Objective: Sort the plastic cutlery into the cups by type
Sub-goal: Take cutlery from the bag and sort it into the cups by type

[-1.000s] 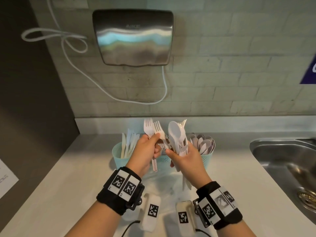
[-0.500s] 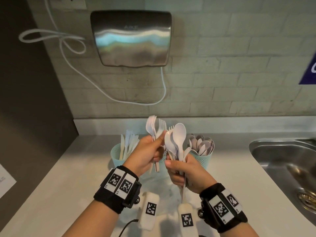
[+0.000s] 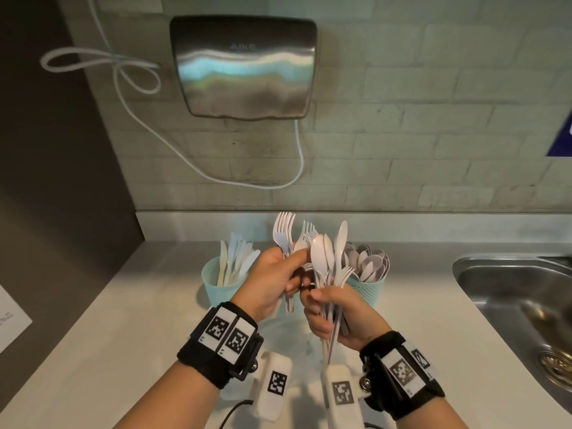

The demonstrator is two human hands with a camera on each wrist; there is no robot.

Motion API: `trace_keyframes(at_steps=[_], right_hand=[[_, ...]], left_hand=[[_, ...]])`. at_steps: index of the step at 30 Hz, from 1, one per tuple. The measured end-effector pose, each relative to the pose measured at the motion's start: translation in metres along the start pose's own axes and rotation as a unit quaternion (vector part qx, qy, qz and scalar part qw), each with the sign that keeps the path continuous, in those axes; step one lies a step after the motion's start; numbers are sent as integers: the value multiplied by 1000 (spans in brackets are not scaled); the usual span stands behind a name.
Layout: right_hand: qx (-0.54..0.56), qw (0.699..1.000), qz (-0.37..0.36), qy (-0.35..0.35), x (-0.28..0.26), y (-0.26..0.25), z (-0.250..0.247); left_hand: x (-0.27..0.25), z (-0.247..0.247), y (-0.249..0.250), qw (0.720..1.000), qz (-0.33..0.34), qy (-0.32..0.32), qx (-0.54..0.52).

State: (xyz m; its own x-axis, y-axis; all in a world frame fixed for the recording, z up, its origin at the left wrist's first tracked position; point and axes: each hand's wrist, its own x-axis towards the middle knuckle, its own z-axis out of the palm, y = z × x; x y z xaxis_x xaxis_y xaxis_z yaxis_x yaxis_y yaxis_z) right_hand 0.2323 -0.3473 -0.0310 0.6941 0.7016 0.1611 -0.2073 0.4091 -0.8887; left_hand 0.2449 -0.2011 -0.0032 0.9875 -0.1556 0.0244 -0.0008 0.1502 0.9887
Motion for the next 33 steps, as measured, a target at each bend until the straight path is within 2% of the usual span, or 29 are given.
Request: trace_keyframes(at_steps=[6, 10, 14, 19, 21, 25, 33], right_hand=[[14, 998, 11, 53, 1, 1, -2], [12, 997, 33, 73, -3, 4, -4], [24, 997, 28, 69, -5, 6, -3], [64, 997, 4, 51, -4, 6, -7], [81, 996, 1, 44, -3, 5, -8], [53, 999, 5, 9, -2, 4, -5], [39, 998, 38, -45, -6, 0, -5]], left_hand=[[1, 3, -2, 998, 6, 59, -19], [4, -6, 3, 998, 23, 51, -34], [6, -9, 4, 999, 33, 27, -29], [8, -17, 0, 992, 82, 73, -63], [5, -15, -3, 995, 64, 46, -63], [-3, -1, -3, 999, -7, -51, 0], [-4, -4, -2, 995, 4, -99, -4]])
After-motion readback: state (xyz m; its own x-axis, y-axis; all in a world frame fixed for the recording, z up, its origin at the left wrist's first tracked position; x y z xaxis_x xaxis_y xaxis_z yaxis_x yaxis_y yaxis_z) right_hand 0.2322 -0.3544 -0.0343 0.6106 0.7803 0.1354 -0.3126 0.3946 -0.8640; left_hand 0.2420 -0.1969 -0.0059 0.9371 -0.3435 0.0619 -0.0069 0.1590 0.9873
